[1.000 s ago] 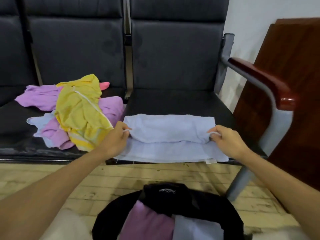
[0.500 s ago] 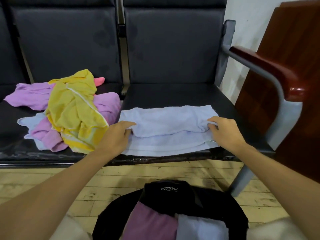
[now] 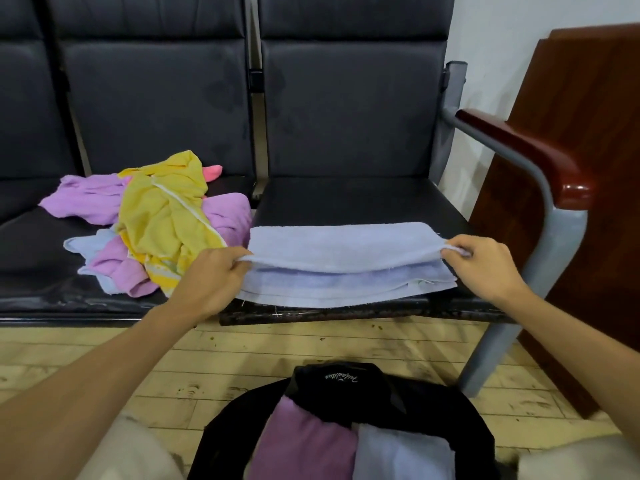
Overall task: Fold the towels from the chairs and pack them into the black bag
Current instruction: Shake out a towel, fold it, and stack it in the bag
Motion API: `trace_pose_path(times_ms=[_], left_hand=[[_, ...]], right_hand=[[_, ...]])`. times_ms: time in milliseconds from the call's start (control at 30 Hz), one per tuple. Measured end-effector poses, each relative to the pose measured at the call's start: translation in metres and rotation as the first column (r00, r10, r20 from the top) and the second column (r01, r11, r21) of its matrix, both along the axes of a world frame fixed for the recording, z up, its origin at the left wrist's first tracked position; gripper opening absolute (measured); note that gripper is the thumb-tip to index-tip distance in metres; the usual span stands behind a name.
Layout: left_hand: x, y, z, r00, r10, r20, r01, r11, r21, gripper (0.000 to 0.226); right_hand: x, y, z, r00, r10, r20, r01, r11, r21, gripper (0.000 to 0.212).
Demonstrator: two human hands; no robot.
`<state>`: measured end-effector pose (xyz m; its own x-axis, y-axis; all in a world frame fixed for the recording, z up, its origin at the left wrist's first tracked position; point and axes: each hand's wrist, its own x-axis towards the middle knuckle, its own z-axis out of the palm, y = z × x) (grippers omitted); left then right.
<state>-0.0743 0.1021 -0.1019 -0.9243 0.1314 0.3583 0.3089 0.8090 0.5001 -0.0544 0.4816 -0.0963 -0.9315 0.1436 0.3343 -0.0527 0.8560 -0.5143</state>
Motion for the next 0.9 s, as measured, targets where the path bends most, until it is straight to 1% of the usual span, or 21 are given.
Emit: trace_pose_path(times_ms=[67,100,167,233,267,333,400,433,500,533,567,633,667,700,733,800,833,900], left_hand=[[0.003,-0.001,-0.001,0.997,0.024,0.071,-0.019,0.997,-0.071,0.027],[0.004,0.0,-0.002,0.994,0.034,0.104,-0.022,0.993,-0.116,0.025],[0.007,0.004,-0.002,0.988,0.043,0.147,-0.015,0.982,-0.186,0.02],[0.008,0.008,-0.002,0.985,0.064,0.163,-0.033,0.982,-0.187,0.022],[0.008,0.011,-0.001,0.983,0.083,0.162,-0.055,0.984,-0.171,0.027],[0.008,0.016,0.002,0.982,0.135,0.135,-0.12,0.986,-0.114,0.042],[0.004,0.02,0.001,0.979,0.193,0.072,-0.19,0.981,-0.046,0.049],[0.001,0.021,-0.002,0.976,0.212,0.042,-0.212,0.977,-0.018,0.047],[-0.007,0.022,-0.01,0.975,0.22,0.025,-0.22,0.976,0.002,0.033],[-0.013,0.021,-0.017,0.975,0.218,0.043,-0.218,0.976,-0.002,0.024],[-0.019,0.02,-0.021,0.97,0.23,0.075,-0.23,0.973,-0.004,0.021],[-0.032,0.016,-0.029,0.947,0.272,0.173,-0.277,0.961,0.01,0.026],[-0.037,0.014,-0.033,0.931,0.289,0.224,-0.3,0.954,0.013,0.033],[-0.041,0.014,-0.035,0.913,0.305,0.271,-0.315,0.949,-0.003,0.042],[-0.043,0.014,-0.037,0.896,0.323,0.304,-0.329,0.944,-0.036,0.051],[-0.046,0.016,-0.04,0.867,0.35,0.353,-0.339,0.936,-0.096,0.065],[-0.046,0.017,-0.04,0.86,0.346,0.375,-0.332,0.938,-0.103,0.069],[-0.048,0.019,-0.038,0.851,0.326,0.411,-0.307,0.945,-0.115,0.067]], right_hand=[[0.006,0.003,0.0,0.988,0.027,0.155,-0.036,0.998,0.054,0.016],[0.007,0.005,-0.001,0.973,0.041,0.227,-0.057,0.996,0.064,0.015],[0.009,0.006,-0.005,0.952,0.068,0.298,-0.077,0.997,0.021,0.015],[0.008,0.004,-0.007,0.946,0.068,0.315,-0.062,0.998,-0.031,0.023],[0.008,0.003,-0.007,0.949,0.059,0.31,-0.051,0.998,-0.034,0.029],[0.006,0.001,-0.009,0.964,0.027,0.265,-0.028,1.0,0.0,0.039],[0.002,-0.001,-0.011,0.978,-0.02,0.208,0.015,0.999,0.029,0.042],[-0.001,-0.002,-0.013,0.979,-0.045,0.196,0.038,0.999,0.038,0.041],[-0.007,-0.004,-0.013,0.973,-0.095,0.21,0.089,0.995,0.041,0.04],[-0.009,-0.006,-0.014,0.971,-0.117,0.21,0.111,0.993,0.042,0.038],[-0.013,-0.006,-0.015,0.971,-0.138,0.195,0.133,0.99,0.041,0.031],[-0.019,-0.008,-0.017,0.96,-0.198,0.197,0.195,0.98,0.035,0.013],[-0.021,-0.01,-0.018,0.943,-0.24,0.23,0.239,0.97,0.033,0.013],[-0.024,-0.011,-0.021,0.92,-0.285,0.271,0.281,0.958,0.053,0.018],[-0.026,-0.012,-0.022,0.89,-0.335,0.308,0.319,0.942,0.105,0.021],[-0.029,-0.016,-0.021,0.85,-0.416,0.324,0.355,0.906,0.232,0.029],[-0.03,-0.018,-0.021,0.842,-0.428,0.329,0.351,0.897,0.27,0.034],[-0.031,-0.026,-0.017,0.829,-0.426,0.362,0.325,0.894,0.308,0.044]])
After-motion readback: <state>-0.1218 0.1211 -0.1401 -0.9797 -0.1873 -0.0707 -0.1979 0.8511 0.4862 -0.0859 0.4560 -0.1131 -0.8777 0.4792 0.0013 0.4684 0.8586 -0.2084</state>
